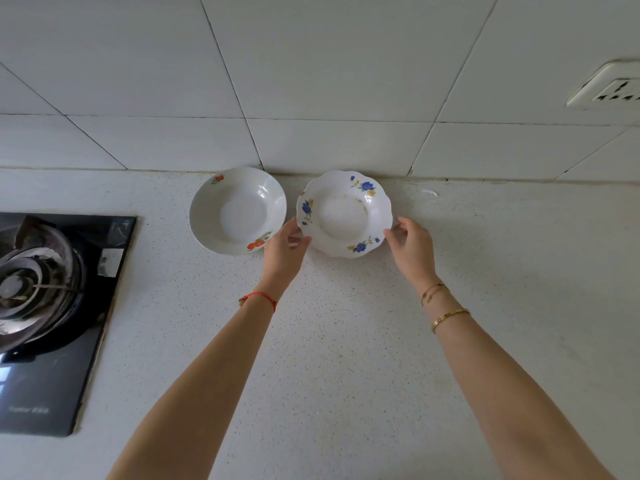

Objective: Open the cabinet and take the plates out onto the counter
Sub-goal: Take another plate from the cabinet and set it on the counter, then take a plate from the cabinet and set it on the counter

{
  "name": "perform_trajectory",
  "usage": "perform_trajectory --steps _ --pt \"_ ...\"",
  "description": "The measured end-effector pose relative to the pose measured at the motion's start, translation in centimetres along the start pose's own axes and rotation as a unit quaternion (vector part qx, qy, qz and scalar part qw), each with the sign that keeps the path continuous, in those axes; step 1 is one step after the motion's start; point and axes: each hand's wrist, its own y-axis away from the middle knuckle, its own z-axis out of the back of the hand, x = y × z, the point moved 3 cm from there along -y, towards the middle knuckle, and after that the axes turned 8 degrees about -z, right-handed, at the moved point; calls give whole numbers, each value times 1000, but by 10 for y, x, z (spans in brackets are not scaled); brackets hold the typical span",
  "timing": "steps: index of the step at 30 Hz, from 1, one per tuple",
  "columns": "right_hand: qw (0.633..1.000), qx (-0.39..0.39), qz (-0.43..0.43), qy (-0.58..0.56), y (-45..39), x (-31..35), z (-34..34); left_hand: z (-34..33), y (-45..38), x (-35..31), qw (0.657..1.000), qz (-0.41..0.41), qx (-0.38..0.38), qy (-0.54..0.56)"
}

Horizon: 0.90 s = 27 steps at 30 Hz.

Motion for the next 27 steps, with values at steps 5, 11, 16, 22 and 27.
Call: perform_trajectory --steps 5,11,16,22,27 --pt "997 -1 51 50 40 1 21 25 38 -6 996 -32 -28 -84" --pt "986 -24 131 104 107 11 50 59 116 -27 973 -115 -35 -196" --pt "974 -21 179 135 171 11 65 77 192 -39 962 -140 -54 -227" --pt "965 -7 220 145 248 0 79 90 282 -43 956 -156 -73 -239" --pt "963 -14 234 131 313 -8 89 104 351 -41 952 -169 -89 -239"
